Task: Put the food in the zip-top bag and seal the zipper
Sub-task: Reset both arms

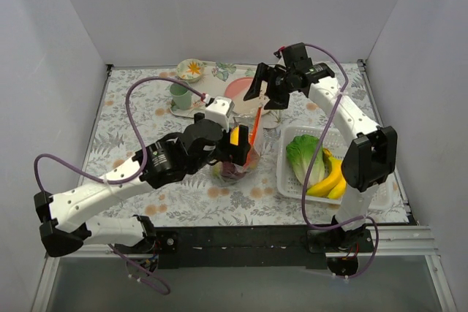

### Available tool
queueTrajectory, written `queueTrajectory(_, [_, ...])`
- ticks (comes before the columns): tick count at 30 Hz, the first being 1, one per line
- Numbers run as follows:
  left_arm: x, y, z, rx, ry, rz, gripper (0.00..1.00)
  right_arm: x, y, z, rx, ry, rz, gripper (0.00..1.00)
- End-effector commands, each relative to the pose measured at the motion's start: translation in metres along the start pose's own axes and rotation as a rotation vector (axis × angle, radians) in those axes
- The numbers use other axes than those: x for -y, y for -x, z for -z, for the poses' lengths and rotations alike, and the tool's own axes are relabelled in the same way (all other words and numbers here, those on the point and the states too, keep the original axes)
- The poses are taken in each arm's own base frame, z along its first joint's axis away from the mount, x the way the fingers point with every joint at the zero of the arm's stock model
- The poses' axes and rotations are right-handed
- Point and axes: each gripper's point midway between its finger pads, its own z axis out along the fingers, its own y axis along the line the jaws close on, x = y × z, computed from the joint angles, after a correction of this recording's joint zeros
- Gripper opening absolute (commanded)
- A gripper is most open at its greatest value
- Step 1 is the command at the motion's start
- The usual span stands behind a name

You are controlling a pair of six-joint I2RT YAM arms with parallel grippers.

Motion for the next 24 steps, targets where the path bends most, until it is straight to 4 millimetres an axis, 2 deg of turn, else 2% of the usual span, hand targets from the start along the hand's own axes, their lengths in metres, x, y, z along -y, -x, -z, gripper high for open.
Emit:
queueTrajectory(1, [0.006,0.032,-0.015,0.008,-0.064,0.162,0.98,-0.012,0.028,0.047,0.189,0.014,0.217,0.99])
queueTrajectory(2, [0.003,0.033,-0.021,-0.01,-0.075,0.2,0.98,-0.016,0.031,0.062,0.231,0.011,0.239,0.99])
queueTrajectory(3, [-0.002,0.036,-0.026,-0.016,-0.075,0.238,0.98,-0.013,0.033,0.069,0.255,-0.012,0.25,0.98])
queueTrajectory(4, [-0.01,0.042,-0.031,-0.01,-0.083,0.3,0.98,0.001,0.035,0.072,0.288,-0.079,0.246,0.99])
queueTrajectory(5, [-0.015,0.044,-0.032,-0.004,-0.08,0.321,0.98,0.003,0.033,0.085,0.322,-0.095,0.257,0.99])
queueTrajectory(7, [-0.026,0.045,-0.033,0.005,-0.058,0.371,0.98,0.011,0.03,0.095,0.38,-0.12,0.274,0.98])
queueTrajectory(8, [-0.029,0.044,-0.034,0.009,-0.052,0.379,0.98,0.028,0.011,0.097,0.371,-0.136,0.272,0.98])
queueTrajectory(10, [-0.028,0.041,-0.037,-0.005,-0.076,0.384,0.98,0.042,0.002,0.101,0.418,-0.154,0.278,0.99])
queueTrajectory(11, [-0.03,0.037,-0.04,-0.012,-0.066,0.391,0.98,0.054,-0.013,0.107,0.428,-0.171,0.275,0.99])
queueTrajectory(13, [-0.032,0.033,-0.042,-0.014,-0.059,0.398,0.98,0.07,-0.017,0.117,0.474,-0.229,0.272,0.98])
queueTrajectory(14, [-0.036,0.024,-0.045,-0.026,-0.044,0.396,0.98,0.069,-0.021,0.129,0.505,-0.227,0.279,0.99])
queueTrajectory(15, [-0.04,0.022,-0.046,-0.021,-0.027,0.4,0.98,0.079,-0.027,0.128,0.501,-0.251,0.279,0.99])
queueTrajectory(19, [-0.046,0.012,-0.05,-0.025,-0.019,0.4,0.98,0.082,-0.032,0.156,0.599,-0.268,0.288,0.99])
queueTrajectory(24, [-0.052,0.004,-0.051,-0.002,-0.011,0.412,0.98,0.078,-0.034,0.176,0.654,-0.261,0.306,0.99])
